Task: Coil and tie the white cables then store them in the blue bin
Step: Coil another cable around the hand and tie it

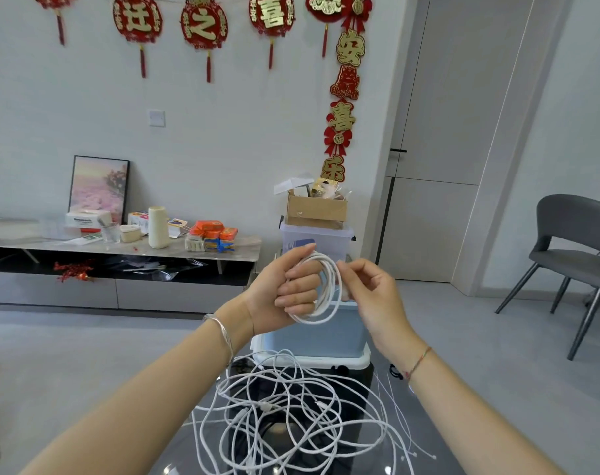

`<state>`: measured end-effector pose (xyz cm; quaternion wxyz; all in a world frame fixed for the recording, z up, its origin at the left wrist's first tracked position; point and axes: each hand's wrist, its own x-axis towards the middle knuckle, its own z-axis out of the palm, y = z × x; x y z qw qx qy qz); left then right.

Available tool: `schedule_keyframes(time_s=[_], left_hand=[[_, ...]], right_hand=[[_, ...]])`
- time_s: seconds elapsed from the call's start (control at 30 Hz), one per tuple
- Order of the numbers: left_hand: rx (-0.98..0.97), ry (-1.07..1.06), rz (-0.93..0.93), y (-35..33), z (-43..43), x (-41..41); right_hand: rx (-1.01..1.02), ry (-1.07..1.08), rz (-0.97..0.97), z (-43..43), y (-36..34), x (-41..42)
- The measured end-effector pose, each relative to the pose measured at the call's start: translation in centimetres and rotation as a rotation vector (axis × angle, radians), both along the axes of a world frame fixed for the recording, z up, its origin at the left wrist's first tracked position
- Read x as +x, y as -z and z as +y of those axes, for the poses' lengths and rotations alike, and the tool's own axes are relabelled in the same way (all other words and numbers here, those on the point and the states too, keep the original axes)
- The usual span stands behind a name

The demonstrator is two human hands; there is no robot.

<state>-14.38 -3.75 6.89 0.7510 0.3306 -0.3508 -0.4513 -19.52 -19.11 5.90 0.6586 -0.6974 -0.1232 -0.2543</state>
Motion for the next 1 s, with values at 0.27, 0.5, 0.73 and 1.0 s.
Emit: schedule_keyframes(time_s=[0.27,0.5,0.73,1.0], left_hand=[[0.043,-0.11,0.091,1.3,-0.4,0.7],[0.272,-0.031,0.105,2.9,-0.3,0.9],[0.558,-0.343,-0.073,3.5,-2.6,0.6],[0.718,-0.882,-0.897,7.5,-7.0,0.2]], right_hand=[[-0.525,0.165,0.066,1.1,2.0,-0.7],[-0.478,-0.049,0.243,0.3,3.6,-1.0],[-0.4,0.078,0.177,-0.9,5.9,-1.1],[-0.327,0.253,0.12,-3.6,9.2,-0.8]])
